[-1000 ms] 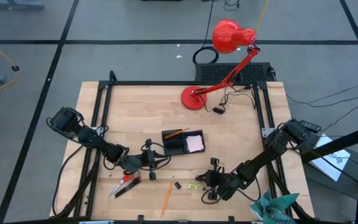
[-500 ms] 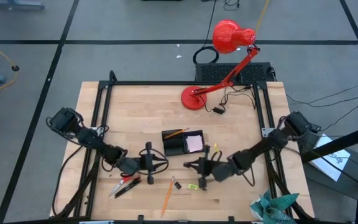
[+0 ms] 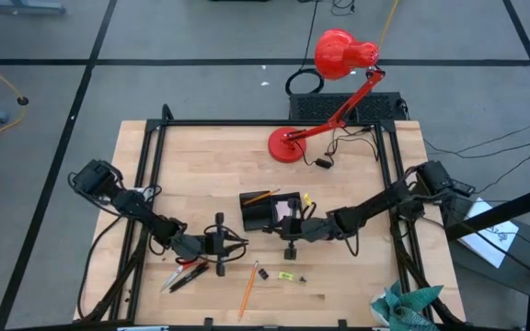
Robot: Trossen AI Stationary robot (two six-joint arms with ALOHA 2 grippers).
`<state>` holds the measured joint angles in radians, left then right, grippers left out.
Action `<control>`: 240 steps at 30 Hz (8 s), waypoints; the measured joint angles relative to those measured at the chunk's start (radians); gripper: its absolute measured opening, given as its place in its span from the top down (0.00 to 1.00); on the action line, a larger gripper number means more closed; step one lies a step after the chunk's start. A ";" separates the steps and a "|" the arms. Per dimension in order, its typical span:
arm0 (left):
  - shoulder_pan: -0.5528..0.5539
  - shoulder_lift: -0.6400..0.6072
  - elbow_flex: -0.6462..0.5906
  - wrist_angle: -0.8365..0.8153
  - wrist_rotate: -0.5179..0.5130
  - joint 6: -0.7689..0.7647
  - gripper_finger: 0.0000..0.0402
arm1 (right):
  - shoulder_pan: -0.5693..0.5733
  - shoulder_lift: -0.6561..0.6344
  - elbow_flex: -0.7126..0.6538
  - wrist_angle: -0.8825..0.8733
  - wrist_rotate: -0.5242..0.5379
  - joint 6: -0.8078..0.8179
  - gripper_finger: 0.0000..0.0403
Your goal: Pick and place office supplies into organizer
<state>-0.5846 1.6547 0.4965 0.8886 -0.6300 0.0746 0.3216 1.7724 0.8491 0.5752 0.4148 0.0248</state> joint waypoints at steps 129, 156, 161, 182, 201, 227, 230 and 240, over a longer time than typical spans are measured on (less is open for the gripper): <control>0.035 0.000 -0.001 -0.004 0.001 -0.006 0.91 | 0.262 0.179 0.208 -0.255 -0.050 0.216 0.47; 0.035 0.000 -0.001 -0.003 0.002 -0.016 0.91 | 0.308 0.077 0.208 -0.596 -0.253 0.284 0.47; 0.035 0.000 -0.001 -0.004 0.002 -0.017 0.91 | 0.308 0.129 0.208 -0.581 -0.254 0.284 0.47; 0.035 0.000 -0.001 -0.006 0.003 -0.020 0.91 | 0.298 0.126 0.209 -0.635 -0.227 0.273 0.91; 0.035 0.000 -0.001 -0.006 0.002 -0.020 0.91 | 0.288 -0.080 0.207 -0.570 -0.145 0.130 0.94; -0.059 -0.198 0.000 -0.024 -0.080 0.104 0.91 | -0.088 0.032 0.061 0.051 -0.212 -0.161 0.93; -0.060 -0.198 0.000 -0.044 -0.080 0.107 0.91 | -0.129 0.107 0.083 0.081 -0.214 -0.181 0.92; -0.060 -0.198 0.000 -0.053 -0.087 0.108 0.91 | -0.167 0.211 0.127 0.096 -0.205 -0.273 0.93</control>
<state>-0.6441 1.4570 0.4965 0.8360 -0.7170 0.1825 0.1546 1.9839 0.9758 0.6714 0.2098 -0.2480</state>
